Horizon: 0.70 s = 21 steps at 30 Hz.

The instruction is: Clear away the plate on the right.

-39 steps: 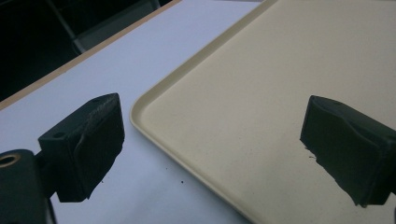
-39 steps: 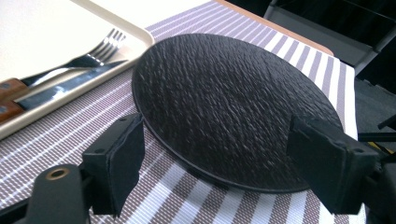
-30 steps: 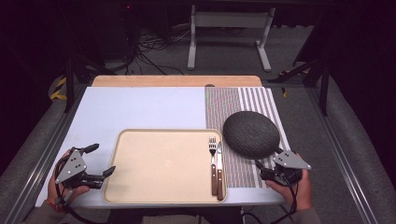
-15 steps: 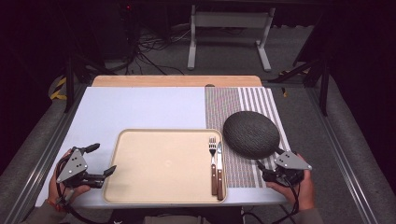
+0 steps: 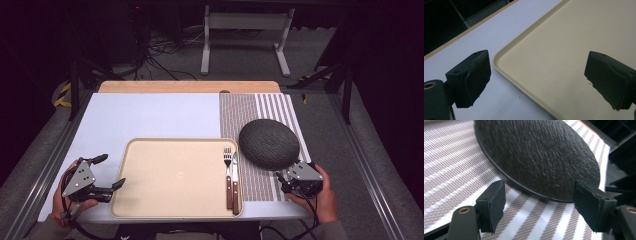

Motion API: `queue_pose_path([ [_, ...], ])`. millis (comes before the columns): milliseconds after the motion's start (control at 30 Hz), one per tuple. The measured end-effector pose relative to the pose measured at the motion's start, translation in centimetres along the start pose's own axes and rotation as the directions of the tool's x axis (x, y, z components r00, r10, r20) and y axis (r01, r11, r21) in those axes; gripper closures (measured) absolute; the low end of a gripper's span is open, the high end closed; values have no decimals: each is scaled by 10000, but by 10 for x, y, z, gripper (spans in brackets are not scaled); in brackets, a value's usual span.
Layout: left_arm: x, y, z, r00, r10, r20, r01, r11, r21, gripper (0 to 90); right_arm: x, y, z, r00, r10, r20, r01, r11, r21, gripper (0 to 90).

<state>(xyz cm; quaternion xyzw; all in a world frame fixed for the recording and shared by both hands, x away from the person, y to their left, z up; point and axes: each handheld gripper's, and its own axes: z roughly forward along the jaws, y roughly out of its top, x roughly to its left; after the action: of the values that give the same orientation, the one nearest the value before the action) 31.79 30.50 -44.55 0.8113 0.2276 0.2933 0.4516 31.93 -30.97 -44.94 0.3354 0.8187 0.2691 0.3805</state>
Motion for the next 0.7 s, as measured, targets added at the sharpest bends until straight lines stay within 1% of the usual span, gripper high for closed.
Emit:
queue_pose_path([
  [100, 0, 0, 0, 10000, -26, -15, 26, 10000, -34, 75, -2, 0, 6, 9999, -143, 72, 142, 9998, 136, 272],
  [133, 0, 0, 0, 10000, -18, -30, 18, 10000, -21, 75, -2, 0, 8, 9995, -293, 103, 291, 9993, 239, 275],
  [167, 0, 0, 0, 10000, -6, -29, 6, 10000, -6, 75, -3, -1, 10, 9985, -488, 249, 479, 9983, 328, 281],
  [233, 0, 0, 0, 10000, -42, 20, 42, 10000, 20, 75, -6, 0, 13, 9978, -554, 370, 540, 9978, 387, 270],
  [267, 0, 0, 0, 10000, -42, 20, 42, 10000, 20, 75, -6, 0, 13, 9978, -554, 370, 540, 9978, 387, 270],
  [367, 0, 0, 1, 10000, -92, 13, 92, 10000, 7, 76, -7, 1, 15, 9963, -769, 384, 756, 9966, 330, 263],
  [467, -1, 0, 1, 9999, -124, 16, 124, 9999, -19, 77, -5, 3, 17, 9921, -1174, 452, 1161, 9928, 301, 290],
  [500, 0, 0, 1, 10000, -90, 19, 90, 10000, -28, 77, -3, 4, 18, 9895, -1342, 533, 1326, 9906, 333, 296],
  [533, 0, 0, 1, 10000, -75, 16, 75, 10000, -26, 77, -1, 7, 19, 9836, -1686, 637, 1664, 9853, 385, 326],
  [567, 0, 0, 1, 9999, -153, -19, 153, 9999, 0, 77, 1, 8, 20, 9805, -1825, 730, 1800, 9828, 403, 348],
  [600, 0, 0, 1, 9999, -153, -19, 153, 9999, 0, 77, 1, 8, 20, 9805, -1825, 730, 1800, 9828, 403, 348],
  [633, 0, 0, 1, 9999, -152, -16, 152, 9999, -1, 77, 3, 10, 22, 9764, -2018, 771, 1990, 9791, 428, 385],
  [667, 0, 0, 1, 9999, -111, -16, 111, 9999, -23, 77, 6, 12, 24, 9703, -2279, 810, 2243, 9732, 503, 424],
  [700, 0, 0, 1, 9999, -106, -21, 106, 9999, -22, 77, 8, 14, 26, 9658, -2474, 776, 2440, 9684, 511, 479],
])
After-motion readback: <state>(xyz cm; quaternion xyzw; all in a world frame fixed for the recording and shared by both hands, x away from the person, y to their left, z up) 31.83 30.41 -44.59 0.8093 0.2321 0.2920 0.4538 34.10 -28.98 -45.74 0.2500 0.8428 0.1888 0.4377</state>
